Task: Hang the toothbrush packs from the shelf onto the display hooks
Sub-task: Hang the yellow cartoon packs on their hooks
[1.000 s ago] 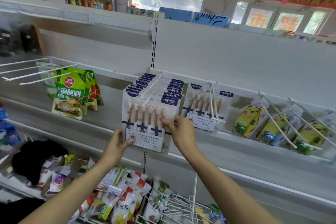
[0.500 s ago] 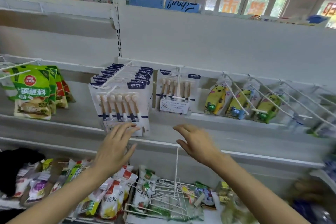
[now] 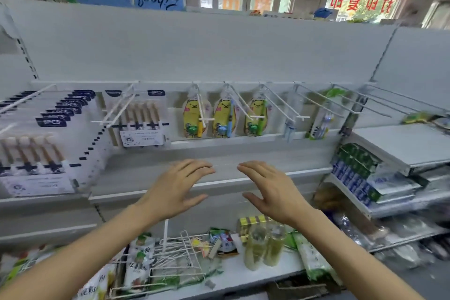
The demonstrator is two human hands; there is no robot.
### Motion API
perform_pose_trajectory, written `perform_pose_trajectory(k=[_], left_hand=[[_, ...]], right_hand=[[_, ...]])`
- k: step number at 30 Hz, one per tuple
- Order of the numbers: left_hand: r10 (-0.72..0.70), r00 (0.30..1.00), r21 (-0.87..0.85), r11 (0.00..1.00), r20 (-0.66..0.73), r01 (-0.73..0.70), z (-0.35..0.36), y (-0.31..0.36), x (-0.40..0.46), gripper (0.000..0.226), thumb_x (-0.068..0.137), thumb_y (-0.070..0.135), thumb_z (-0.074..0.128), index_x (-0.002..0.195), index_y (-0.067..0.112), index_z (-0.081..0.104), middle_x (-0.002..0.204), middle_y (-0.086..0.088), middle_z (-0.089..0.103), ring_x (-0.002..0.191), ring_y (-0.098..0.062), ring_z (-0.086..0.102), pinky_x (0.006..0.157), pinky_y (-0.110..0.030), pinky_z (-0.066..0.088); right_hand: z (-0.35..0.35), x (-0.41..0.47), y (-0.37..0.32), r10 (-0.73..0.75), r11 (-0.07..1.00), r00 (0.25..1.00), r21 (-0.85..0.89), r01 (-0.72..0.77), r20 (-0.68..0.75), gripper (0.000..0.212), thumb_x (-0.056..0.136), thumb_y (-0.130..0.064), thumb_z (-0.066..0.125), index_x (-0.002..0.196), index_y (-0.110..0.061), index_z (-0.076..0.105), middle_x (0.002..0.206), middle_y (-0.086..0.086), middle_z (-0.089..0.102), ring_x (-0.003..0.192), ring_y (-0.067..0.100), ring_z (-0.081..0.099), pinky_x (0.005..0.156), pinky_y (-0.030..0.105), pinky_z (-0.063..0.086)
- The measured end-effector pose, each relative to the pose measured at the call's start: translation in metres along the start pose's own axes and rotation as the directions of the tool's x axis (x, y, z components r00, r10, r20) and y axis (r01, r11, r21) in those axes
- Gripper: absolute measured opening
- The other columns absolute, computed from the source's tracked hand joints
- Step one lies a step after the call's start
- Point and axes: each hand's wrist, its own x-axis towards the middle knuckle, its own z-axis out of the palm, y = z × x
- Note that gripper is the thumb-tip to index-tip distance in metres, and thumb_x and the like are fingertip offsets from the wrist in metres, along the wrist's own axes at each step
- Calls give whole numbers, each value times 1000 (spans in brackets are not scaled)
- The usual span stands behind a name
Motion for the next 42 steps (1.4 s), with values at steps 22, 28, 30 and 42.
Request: perform_pose_trajectory(k=[22,28,30,42], left_hand=[[54,999,-118,991,-10,-55,166,247,283,54,91,59,54,139,35,46,141,15,48,128,-6,46,99,-26,48],[92,995,-152,984,-30,-96,228,257,380,54,91,61,53,138,36,46,141,17,47,129,-5,45,97,-27,50],[94,995,-183,978,-21,-96,250,258,416,54,91,60,54,139,38,45,142,17,46,130,-4,43,97,-28,51],[215,976,-239,949,13,-206,344,303,601,55,93,58,53,142,36,43,147,12,44,134,-8,42,106,-33,44]], right_hand=[[-101,-216,335,199,980,980,-6,-199,-1,62,89,-50,58,144,-23,47,145,-8,50,134,14,45,110,28,39],[-99,-219,438,270,962,963,-44,-271,-19,61,91,-52,58,144,-25,48,145,-10,51,133,12,46,108,29,41],[-101,-218,472,315,948,949,-39,-316,-23,60,91,-51,60,143,-24,48,145,-11,51,134,13,46,108,29,41],[-133,-247,665,431,890,900,-130,-437,-74,59,91,-44,63,142,-18,50,144,-4,53,132,18,48,104,34,45]])
